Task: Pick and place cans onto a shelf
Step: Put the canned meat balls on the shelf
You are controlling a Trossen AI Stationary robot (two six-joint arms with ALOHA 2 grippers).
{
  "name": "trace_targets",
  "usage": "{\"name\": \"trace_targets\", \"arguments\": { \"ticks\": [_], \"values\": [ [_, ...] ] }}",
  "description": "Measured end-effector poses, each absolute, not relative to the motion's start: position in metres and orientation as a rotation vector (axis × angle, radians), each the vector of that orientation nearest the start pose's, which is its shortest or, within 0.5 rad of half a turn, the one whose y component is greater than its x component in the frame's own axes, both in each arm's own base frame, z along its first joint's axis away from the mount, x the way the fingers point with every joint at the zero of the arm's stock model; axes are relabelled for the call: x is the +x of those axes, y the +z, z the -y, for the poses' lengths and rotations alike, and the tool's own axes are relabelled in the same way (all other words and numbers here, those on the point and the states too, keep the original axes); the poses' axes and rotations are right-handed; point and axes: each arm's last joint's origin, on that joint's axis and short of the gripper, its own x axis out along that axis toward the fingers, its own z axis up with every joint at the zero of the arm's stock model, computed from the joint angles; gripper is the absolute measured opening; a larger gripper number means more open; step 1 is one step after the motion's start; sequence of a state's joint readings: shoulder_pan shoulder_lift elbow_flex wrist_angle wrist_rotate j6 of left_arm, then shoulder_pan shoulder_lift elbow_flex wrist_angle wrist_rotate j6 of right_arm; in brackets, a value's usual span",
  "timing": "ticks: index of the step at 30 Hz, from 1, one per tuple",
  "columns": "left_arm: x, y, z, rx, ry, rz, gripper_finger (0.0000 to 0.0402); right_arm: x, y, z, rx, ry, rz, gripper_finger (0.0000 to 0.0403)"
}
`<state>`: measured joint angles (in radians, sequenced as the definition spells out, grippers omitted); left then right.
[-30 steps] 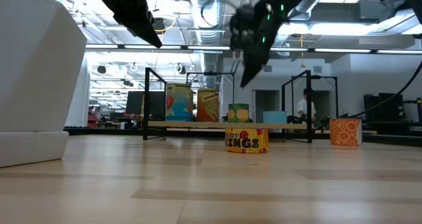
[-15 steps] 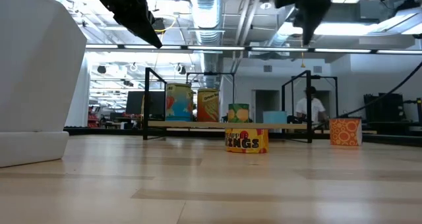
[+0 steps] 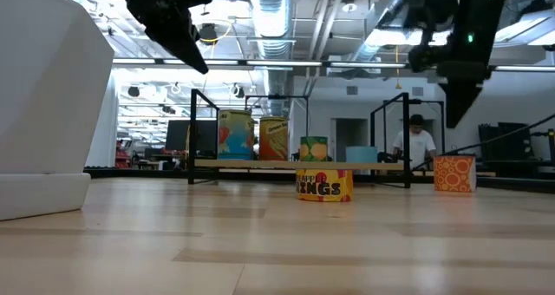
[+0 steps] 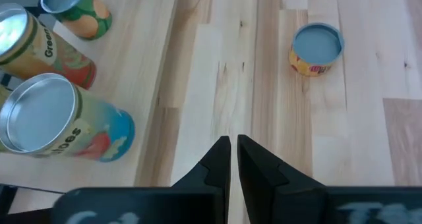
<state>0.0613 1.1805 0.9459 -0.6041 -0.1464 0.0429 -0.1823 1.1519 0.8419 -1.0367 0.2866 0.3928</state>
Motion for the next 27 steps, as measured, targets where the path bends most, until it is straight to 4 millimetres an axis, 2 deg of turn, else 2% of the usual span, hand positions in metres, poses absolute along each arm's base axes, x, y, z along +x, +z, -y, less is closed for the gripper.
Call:
{"name": "trace_targets", "arguments": {
  "ticks": [12, 27],
  "values": [
    [0.238, 0.279, -0.019, 0.070, 0.181, -0.814, 0.0018, 0.177, 0.199, 0.054, 0.254, -0.674, -1.281, 0.0098],
    [0.238, 0.280, -0.019, 0.054, 0.187, -0.806, 0.0018, 0.199, 0.161, 0.065, 0.226, -0.706, -1.450, 0.0097]
  ]
}}
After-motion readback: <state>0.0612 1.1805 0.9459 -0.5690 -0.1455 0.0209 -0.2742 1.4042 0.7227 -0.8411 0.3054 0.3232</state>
